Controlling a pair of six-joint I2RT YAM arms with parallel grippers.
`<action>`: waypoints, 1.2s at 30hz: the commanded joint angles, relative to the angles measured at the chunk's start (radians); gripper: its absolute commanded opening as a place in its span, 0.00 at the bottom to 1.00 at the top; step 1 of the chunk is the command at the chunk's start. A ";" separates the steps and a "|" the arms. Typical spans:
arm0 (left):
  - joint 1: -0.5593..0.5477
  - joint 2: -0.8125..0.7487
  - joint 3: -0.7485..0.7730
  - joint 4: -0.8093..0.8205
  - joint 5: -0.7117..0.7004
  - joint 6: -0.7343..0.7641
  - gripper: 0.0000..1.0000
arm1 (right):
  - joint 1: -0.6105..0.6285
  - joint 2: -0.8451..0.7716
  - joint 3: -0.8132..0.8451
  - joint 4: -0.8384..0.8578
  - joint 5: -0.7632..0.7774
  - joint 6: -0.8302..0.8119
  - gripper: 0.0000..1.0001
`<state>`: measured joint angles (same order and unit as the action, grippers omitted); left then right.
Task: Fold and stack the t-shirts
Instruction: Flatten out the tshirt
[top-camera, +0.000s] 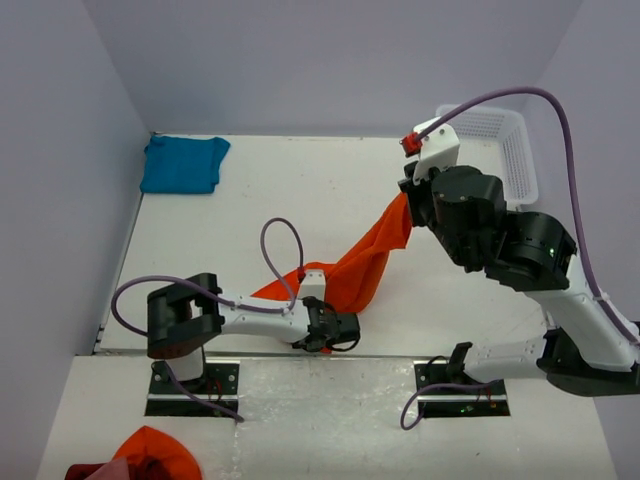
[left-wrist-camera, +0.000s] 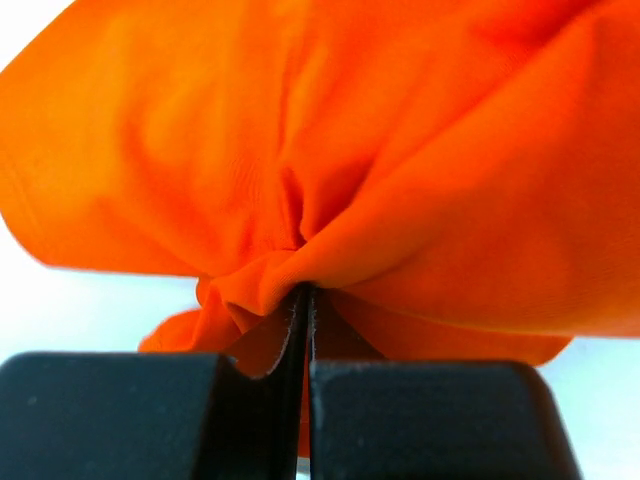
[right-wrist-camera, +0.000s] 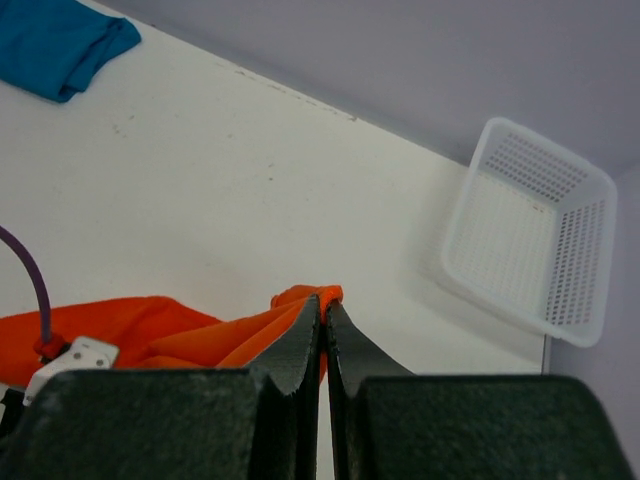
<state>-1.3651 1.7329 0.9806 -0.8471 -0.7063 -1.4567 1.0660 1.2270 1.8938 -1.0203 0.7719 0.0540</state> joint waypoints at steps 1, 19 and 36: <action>0.043 -0.041 -0.005 0.010 -0.056 0.057 0.00 | 0.003 -0.026 -0.063 -0.007 0.064 0.058 0.00; 0.370 -0.036 0.016 0.281 -0.128 0.512 0.00 | 0.006 -0.090 -0.346 -0.008 0.001 0.227 0.00; 0.194 -0.412 -0.002 0.062 -0.168 0.538 0.45 | -0.015 -0.168 -0.380 0.043 0.003 0.190 0.00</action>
<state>-1.1061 1.3121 0.9546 -0.6949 -0.8490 -0.9443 1.0599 1.1118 1.5139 -1.0161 0.7593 0.2493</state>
